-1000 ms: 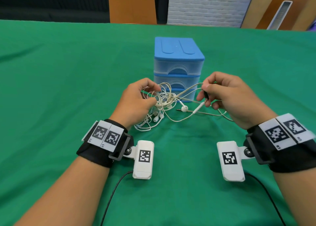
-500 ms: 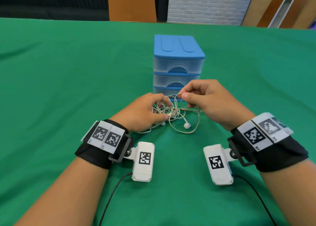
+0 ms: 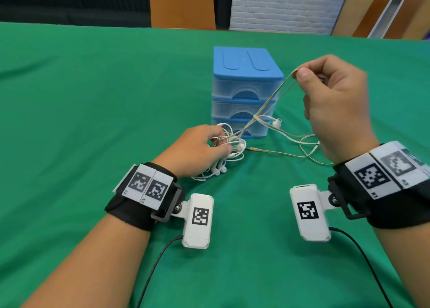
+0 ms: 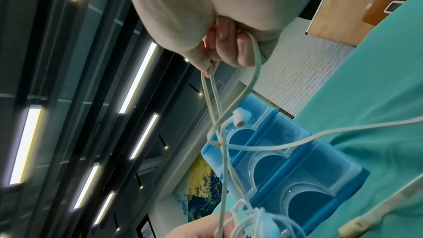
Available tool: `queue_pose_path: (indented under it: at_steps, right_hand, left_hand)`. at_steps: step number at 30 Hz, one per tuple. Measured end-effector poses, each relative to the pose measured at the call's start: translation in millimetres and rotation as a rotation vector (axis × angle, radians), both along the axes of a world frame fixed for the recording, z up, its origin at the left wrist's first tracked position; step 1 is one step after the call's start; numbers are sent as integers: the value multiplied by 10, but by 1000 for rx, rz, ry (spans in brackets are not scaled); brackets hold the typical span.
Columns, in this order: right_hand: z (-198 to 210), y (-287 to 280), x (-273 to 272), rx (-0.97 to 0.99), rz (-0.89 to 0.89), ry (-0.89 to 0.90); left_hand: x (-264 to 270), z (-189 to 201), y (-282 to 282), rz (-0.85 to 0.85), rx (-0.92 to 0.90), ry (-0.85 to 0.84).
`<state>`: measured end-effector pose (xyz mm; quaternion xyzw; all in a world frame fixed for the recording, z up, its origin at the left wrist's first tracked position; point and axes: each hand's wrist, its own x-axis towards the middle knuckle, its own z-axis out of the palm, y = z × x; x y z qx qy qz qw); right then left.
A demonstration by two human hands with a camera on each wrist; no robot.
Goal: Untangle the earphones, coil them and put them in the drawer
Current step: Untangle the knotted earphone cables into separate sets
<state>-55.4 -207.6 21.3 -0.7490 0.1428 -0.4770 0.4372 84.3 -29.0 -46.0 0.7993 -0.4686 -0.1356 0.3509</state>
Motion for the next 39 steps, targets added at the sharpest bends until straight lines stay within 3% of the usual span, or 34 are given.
queue_pose_path:
  at_steps: [4, 10, 12, 17, 22, 25, 28, 31, 33, 35, 37, 39]
  right_hand:
    - [-19, -51, -25, 12, -20, 142]
    - [-73, -38, -72, -135, 112, 594]
    - [-49, -19, -71, -112, 84, 549]
    - [202, -87, -69, 297, 23, -21]
    - [262, -212, -80, 142, -65, -170]
    - [210, -232, -91, 117, -87, -186]
    - [173, -218, -101, 228, -21, -137]
    - [149, -253, -123, 316, 125, 163]
    - [116, -272, -155, 258, 217, 421]
    - [59, -290, -179, 138, 214, 572]
    - [18, -327, -183, 73, 103, 509]
    - [16, -402, -192, 133, 1, 337]
  left_hand:
    - [-19, 31, -5, 31, -49, 21]
    - [-20, 55, -9, 64, -139, 32]
    - [-20, 52, -1, 67, -156, 47]
    - [-25, 63, -9, 32, -214, 162]
    - [-32, 68, -32, 12, -286, 196]
    - [-13, 32, -29, 20, -301, 221]
    - [14, 11, -23, 36, -336, 263]
    - [47, -2, -5, 75, -374, 313]
    - [42, 9, -2, 97, -399, 342]
    - [24, 24, -4, 108, -427, 367]
    - [1, 42, 2, 109, -430, 375]
    - [10, 45, 8, 117, -424, 369]
